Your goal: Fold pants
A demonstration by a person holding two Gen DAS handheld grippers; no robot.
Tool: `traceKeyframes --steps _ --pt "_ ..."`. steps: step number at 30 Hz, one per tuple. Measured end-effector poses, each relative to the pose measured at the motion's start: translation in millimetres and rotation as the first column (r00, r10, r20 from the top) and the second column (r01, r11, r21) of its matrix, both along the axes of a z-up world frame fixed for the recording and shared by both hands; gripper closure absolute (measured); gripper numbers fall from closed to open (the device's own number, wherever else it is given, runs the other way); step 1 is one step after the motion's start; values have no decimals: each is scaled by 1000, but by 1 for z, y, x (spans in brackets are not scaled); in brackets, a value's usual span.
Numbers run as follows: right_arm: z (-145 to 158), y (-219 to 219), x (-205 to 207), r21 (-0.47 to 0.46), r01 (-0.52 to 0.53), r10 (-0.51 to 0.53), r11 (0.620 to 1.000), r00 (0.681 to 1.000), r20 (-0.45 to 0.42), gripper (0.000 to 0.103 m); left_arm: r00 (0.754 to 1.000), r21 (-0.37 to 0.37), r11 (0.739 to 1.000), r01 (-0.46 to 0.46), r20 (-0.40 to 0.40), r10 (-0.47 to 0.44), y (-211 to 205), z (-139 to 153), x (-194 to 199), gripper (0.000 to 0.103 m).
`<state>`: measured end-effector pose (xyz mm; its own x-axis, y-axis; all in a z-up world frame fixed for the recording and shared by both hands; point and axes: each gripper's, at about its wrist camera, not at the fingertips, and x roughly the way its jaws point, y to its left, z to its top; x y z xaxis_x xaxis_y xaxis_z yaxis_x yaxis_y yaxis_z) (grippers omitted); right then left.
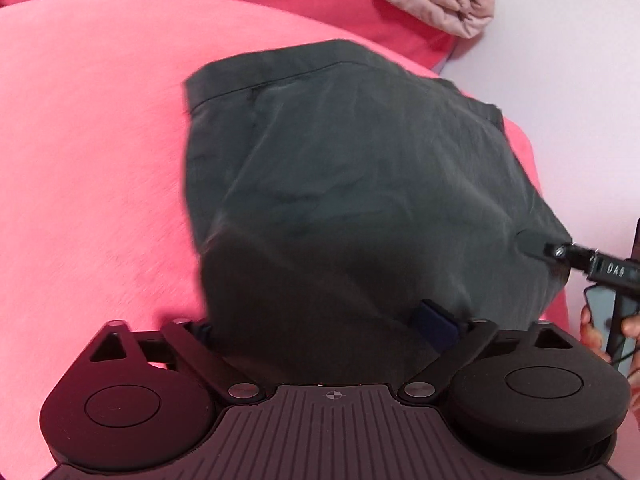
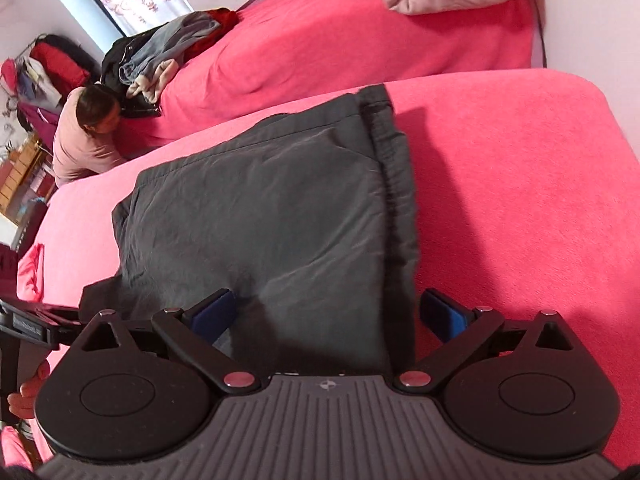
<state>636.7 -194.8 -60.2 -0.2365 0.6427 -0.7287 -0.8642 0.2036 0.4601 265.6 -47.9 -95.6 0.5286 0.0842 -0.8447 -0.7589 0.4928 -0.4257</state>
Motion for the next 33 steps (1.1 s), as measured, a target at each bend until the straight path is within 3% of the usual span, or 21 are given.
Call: traceKeyframes --steps 3,5,7,9,12,18,23,28,33 --pt "0 3 -12 -6 -19 20 1000 1000 7 34 999 53 998 25 -30 -24 -3 0 17 0" --pt "0 1 -20 -3 -9 10 1000 999 33 42 998 88 995 43 -57 -38 -4 3 22 0" --pt "2 -3 -19 10 16 -17 1000 1000 2 56 997 91 994 60 -44 -56 -1 9 21 0" --pt "6 -7 -18 23 45 -44 999 999 -27 68 997 80 994 70 -25 -69 4 14 21 9" --pt "19 -13 -20 45 76 -74 996 996 -41 77 994 131 985 111 -25 -108 4 32 24 14" --pt "62 -31 -29 94 108 -106 990 994 -28 82 982 198 963 181 20 -189 7 83 15 15" --pt "103 -68 -46 144 171 -172 975 985 -7 84 958 225 940 258 66 -279 0 118 -3 16" --pt "118 -120 -78 168 241 -243 956 970 -8 84 923 224 913 342 101 -371 -30 126 -25 18" --pt "105 -175 -125 119 303 -304 946 953 -13 84 880 196 872 449 72 -469 -72 110 -55 18"
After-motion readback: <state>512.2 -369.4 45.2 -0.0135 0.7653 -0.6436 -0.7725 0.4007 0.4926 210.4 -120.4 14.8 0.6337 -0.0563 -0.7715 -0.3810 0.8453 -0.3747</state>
